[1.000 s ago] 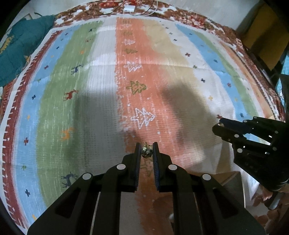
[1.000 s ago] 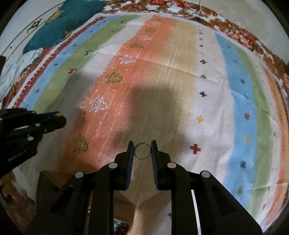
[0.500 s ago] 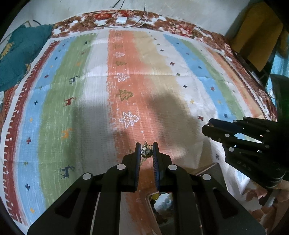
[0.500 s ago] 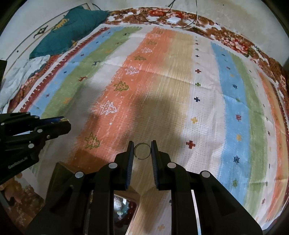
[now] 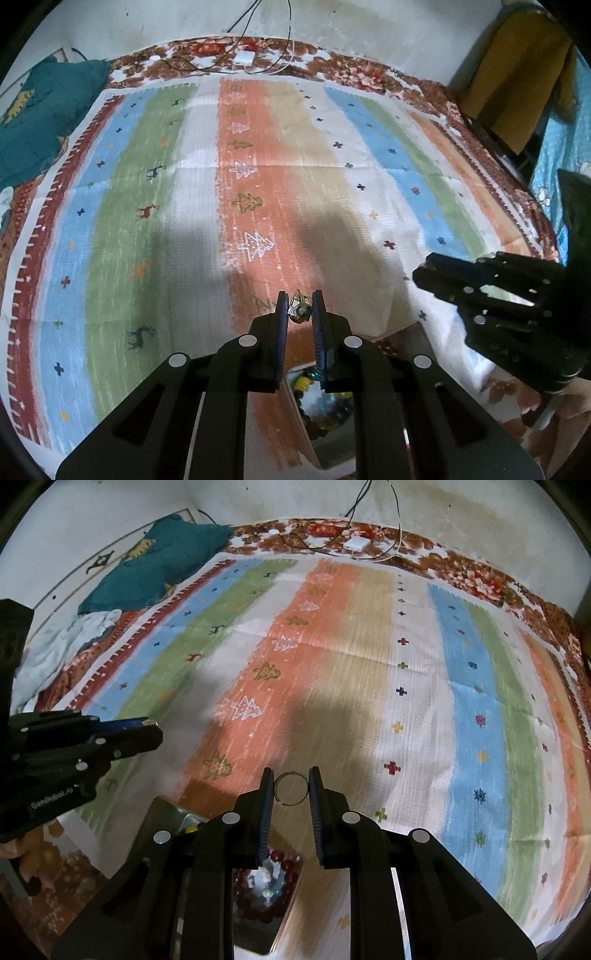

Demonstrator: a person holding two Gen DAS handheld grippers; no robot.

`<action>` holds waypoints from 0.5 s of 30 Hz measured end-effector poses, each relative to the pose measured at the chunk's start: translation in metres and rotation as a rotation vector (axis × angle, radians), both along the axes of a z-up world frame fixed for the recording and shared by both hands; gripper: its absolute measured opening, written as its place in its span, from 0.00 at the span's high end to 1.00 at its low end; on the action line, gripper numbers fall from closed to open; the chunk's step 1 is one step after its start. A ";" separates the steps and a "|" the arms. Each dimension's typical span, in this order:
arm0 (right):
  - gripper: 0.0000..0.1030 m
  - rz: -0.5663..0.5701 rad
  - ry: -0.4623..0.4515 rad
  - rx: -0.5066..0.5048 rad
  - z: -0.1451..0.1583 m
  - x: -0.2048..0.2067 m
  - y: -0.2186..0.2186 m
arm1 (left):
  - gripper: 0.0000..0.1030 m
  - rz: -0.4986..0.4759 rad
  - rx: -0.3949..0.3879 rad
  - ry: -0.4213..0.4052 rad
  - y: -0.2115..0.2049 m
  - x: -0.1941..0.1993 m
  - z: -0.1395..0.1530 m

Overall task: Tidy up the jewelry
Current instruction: 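Lift both rings and carry them over the silver tin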

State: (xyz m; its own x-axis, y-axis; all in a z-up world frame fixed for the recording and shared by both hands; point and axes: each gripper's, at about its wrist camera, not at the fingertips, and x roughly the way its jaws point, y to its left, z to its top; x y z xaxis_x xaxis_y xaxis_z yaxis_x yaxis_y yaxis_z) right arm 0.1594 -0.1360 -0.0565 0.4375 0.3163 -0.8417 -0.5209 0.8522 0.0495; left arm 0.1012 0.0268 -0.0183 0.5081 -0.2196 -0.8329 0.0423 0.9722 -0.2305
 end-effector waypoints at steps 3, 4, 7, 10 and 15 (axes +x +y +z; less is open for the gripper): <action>0.81 0.011 0.003 0.009 0.002 -0.006 -0.001 | 0.88 -0.006 -0.013 -0.013 -0.001 -0.009 0.005; 0.81 0.013 0.000 0.015 0.004 -0.008 -0.002 | 0.88 -0.010 -0.018 -0.021 -0.002 -0.012 0.007; 0.81 0.019 -0.007 0.036 0.009 -0.015 -0.004 | 0.88 -0.017 -0.021 -0.036 -0.004 -0.020 0.011; 0.81 0.025 -0.011 0.051 0.011 -0.020 -0.007 | 0.88 -0.029 -0.015 -0.046 -0.008 -0.027 0.013; 0.81 0.046 -0.018 0.088 0.016 -0.032 -0.012 | 0.88 -0.049 -0.003 -0.059 -0.014 -0.035 0.015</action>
